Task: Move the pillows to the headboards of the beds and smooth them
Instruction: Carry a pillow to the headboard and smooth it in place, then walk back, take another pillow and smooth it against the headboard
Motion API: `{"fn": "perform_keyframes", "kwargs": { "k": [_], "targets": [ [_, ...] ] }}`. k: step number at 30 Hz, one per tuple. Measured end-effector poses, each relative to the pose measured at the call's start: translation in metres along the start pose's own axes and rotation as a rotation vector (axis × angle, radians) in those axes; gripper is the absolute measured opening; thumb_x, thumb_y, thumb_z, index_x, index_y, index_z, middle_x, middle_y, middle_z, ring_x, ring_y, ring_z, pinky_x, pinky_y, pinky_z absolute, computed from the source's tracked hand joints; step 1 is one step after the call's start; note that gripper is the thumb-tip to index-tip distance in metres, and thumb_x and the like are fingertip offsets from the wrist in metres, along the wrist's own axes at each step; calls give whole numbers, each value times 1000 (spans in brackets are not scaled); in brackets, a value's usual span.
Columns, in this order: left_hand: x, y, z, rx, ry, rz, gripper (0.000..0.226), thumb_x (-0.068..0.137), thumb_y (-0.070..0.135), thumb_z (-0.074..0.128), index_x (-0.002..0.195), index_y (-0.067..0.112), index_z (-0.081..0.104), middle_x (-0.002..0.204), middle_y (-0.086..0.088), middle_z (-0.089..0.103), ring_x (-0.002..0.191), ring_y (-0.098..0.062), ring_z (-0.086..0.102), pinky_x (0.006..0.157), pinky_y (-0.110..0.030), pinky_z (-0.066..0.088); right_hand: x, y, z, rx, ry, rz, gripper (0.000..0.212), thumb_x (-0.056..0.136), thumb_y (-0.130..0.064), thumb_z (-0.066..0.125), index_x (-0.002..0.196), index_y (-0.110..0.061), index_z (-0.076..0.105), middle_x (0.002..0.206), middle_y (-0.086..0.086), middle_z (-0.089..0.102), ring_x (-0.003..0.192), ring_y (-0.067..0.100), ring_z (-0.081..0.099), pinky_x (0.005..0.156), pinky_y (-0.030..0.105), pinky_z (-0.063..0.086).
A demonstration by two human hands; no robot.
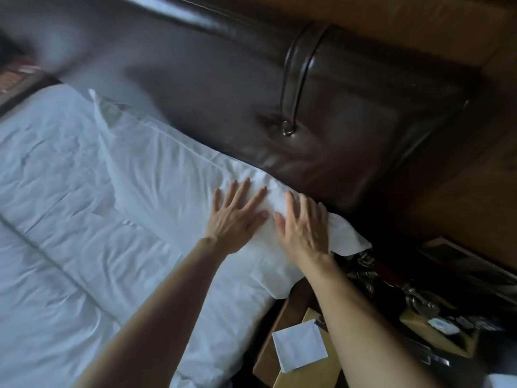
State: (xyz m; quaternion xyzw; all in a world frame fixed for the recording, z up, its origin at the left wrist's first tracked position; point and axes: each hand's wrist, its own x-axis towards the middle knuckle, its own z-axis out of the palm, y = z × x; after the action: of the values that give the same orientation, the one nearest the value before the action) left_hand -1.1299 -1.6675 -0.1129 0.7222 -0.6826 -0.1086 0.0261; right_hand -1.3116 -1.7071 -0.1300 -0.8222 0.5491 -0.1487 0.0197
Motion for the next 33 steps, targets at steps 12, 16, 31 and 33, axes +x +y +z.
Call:
{"fn": "perform_keyframes", "kwargs": {
  "k": [12,16,31,33],
  "targets": [
    [-139,-30,-7,-129,-89,-391,66,103,64,19,162,41,0,172,6,-6,158,-26,-7,125,-58,1,-32,-89,-20,5,-411,-330,78,105,-57,30,163,-23,-8,169,22,-9,158,38,-7,125,58,-1],
    [-216,-36,2,-134,-90,-516,68,103,64,18,162,38,-4,171,4,-13,158,-27,-11,125,-59,-2,-76,-122,-27,-39,-531,-460,77,105,-61,21,160,-27,-19,167,19,-23,157,34,-17,124,55,-8],
    [-568,46,98,-328,-68,-1156,68,105,61,19,162,34,-9,170,-3,-18,157,-33,-12,122,-65,1,-321,-227,-39,-192,-667,-1025,84,97,-72,18,158,-34,-25,166,14,-30,155,35,-22,120,57,-16],
    [-607,64,105,-351,-43,-1230,68,105,61,18,162,34,-8,171,-4,-17,157,-34,-12,121,-66,1,-360,-238,-43,-203,-676,-1100,85,98,-72,23,159,-34,-23,167,14,-28,155,35,-21,121,58,-14]
  ]
}}
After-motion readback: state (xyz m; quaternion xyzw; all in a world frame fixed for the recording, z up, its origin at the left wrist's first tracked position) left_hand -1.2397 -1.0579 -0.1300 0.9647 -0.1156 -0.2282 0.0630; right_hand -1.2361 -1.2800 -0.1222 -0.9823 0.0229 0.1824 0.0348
